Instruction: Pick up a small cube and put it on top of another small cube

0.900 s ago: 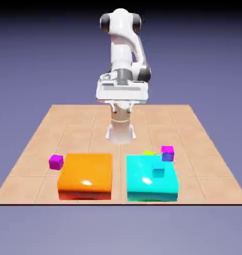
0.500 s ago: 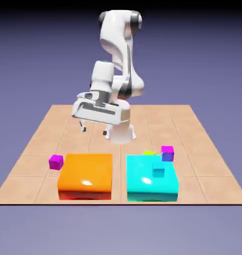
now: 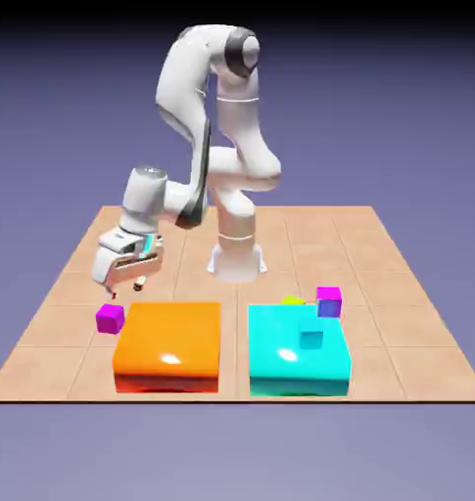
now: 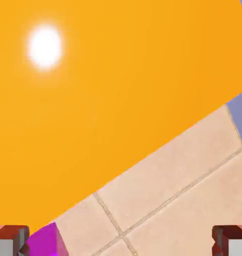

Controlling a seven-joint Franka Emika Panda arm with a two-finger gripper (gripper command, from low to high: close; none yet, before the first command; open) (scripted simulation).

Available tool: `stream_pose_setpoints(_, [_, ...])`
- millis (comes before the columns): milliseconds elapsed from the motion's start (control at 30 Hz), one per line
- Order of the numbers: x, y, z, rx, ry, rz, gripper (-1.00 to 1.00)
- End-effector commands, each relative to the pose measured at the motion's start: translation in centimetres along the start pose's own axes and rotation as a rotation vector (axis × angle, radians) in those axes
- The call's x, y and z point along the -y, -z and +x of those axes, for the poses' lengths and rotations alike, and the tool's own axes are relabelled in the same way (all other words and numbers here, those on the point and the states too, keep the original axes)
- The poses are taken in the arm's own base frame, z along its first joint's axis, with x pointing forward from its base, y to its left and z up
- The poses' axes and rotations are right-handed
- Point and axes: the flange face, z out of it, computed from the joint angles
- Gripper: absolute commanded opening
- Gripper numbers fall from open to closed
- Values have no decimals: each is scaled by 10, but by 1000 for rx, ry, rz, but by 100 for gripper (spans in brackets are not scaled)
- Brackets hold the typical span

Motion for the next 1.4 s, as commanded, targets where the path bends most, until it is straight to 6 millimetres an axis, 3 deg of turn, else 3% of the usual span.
stream_pose_setpoints(0, [0,-9,-7,23,52,10,0])
stream_pose_setpoints(133, [-5,-44,-49,116,229,68,0])
stream_pose_setpoints(200, [-5,-45,-50,118,234,70,0])
stream_pose_setpoints(467, [3,-114,-56,118,234,70,0])
stream_pose_setpoints(500, [3,-114,-56,118,234,70,-100])
stream_pose_setpoints(533, [3,-114,-56,118,234,70,-100])
stream_pose_setpoints(767, [-5,-52,-50,118,233,70,-100])
stream_pose_setpoints(833, [-5,-45,-50,118,234,70,-100])
stream_pose_setpoints(867, [-5,-36,-26,110,255,44,-100])
stream_pose_setpoints(1000, [-20,-11,5,133,71,34,-100])
stream_pose_setpoints(1200, [78,30,92,95,-47,99,-100])
stream_pose_setpoints(1367, [174,66,132,106,-123,151,-100])
